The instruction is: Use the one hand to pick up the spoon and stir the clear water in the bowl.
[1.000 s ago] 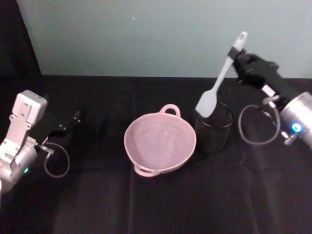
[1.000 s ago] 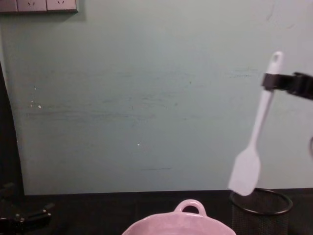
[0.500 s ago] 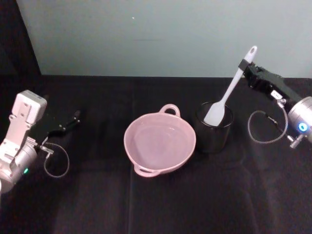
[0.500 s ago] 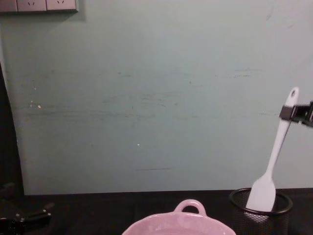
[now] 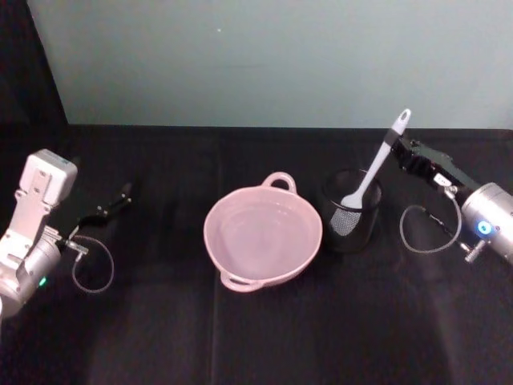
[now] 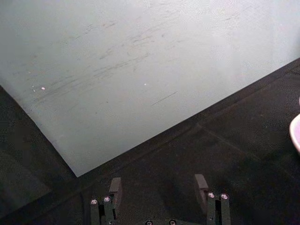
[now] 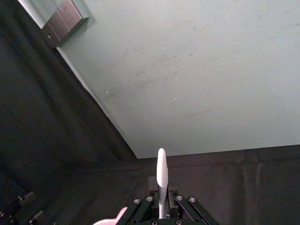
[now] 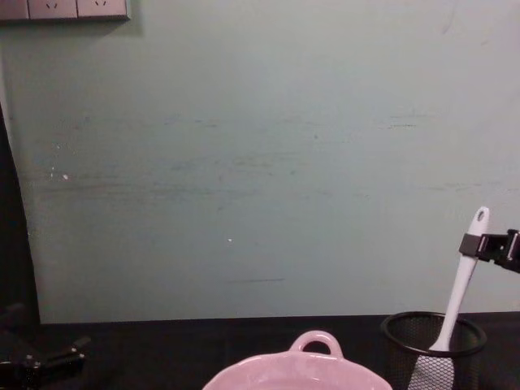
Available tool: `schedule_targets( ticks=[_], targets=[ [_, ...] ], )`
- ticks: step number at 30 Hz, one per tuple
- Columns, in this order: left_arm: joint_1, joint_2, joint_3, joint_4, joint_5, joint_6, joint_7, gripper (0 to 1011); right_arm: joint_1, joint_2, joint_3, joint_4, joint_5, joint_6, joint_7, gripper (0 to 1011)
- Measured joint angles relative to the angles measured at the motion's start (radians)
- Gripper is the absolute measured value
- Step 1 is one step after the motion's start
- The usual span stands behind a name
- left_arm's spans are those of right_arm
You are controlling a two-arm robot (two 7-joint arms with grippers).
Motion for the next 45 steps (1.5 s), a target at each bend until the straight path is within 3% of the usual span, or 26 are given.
schedule_targets(
  ticks=[11, 22, 42, 45],
  targets=[
    [0.000, 0.000, 0.000, 0.000, 0.000, 0.000, 0.000, 1011, 0.008, 0.012, -0.032, 0.030, 0.004, -0.027, -0.001, 110],
    [0.000, 0.000, 0.000, 0.000, 0.000, 0.000, 0.000, 1011, 0.010, 0.012, -0.033, 0.035, 0.013, -0.028, -0.003, 134],
    [0.000, 0.000, 0.000, 0.000, 0.000, 0.000, 0.000, 1011, 0.009, 0.011, -0.032, 0.032, 0.008, -0.027, -0.003, 759],
    [0.000, 0.000, 0.000, 0.000, 0.000, 0.000, 0.000, 1011, 0.009, 0.025, -0.047, 0.027, -0.019, -0.048, -0.011, 868]
  ],
)
